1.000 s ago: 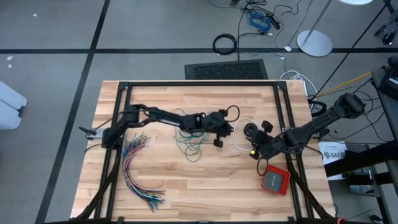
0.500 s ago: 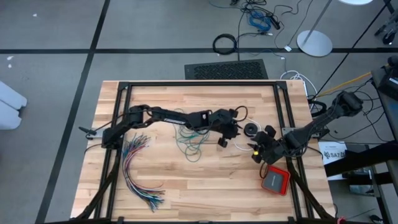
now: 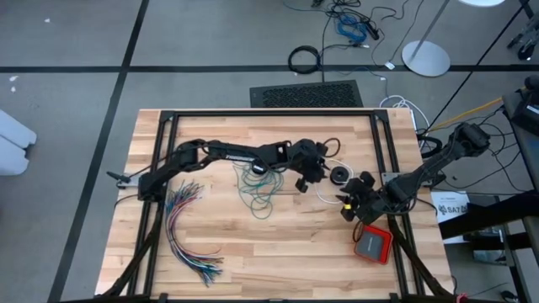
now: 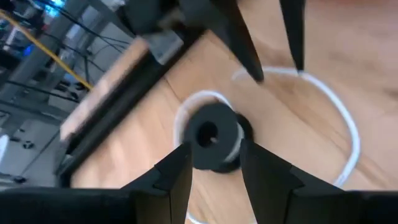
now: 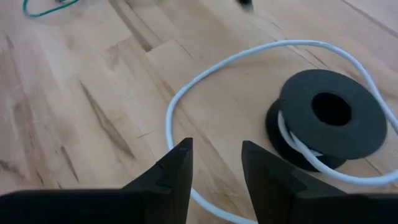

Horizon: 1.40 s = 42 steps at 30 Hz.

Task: Coil cords
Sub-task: Coil the white wire onto the spool

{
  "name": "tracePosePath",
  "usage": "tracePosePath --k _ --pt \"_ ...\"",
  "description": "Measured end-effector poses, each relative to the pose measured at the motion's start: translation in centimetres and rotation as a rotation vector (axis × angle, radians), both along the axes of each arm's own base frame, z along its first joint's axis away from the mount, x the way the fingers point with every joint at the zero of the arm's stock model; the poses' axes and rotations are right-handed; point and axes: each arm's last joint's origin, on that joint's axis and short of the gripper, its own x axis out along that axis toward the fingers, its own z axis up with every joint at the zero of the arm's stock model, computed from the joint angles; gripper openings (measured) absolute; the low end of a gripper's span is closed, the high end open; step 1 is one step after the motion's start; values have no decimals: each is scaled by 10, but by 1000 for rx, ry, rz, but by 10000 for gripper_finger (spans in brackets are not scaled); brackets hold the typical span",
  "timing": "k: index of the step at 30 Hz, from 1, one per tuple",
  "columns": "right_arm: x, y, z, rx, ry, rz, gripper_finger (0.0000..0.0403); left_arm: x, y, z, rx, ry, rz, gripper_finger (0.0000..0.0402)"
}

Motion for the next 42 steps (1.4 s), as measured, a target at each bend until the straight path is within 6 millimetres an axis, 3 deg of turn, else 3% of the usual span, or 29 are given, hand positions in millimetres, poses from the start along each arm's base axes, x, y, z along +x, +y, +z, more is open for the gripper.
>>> tracePosePath --k 4,9,14,21,27,34,42 --pt "1 4 -4 -21 66 103 125 5 -5 -28 63 41 -32 142" --pt "2 8 -11 -62 149 195 125 14 -21 -44 285 5 14 142" --pt "4 9 -17 -96 196 209 125 18 -29 -41 381 -46 -26 141" --pt "5 9 -22 -135 204 189 125 20 -30 -34 385 -37 -30 141" --pt "6 6 -21 -157 178 135 125 20 -29 -42 389 -2 -52 141" --pt "-9 -8 -25 -114 234 -126 104 22 -23 -43 410 -23 45 141" --pt "-13 -21 -24 -173 219 -288 78 21 -11 -42 413 -21 130 141"
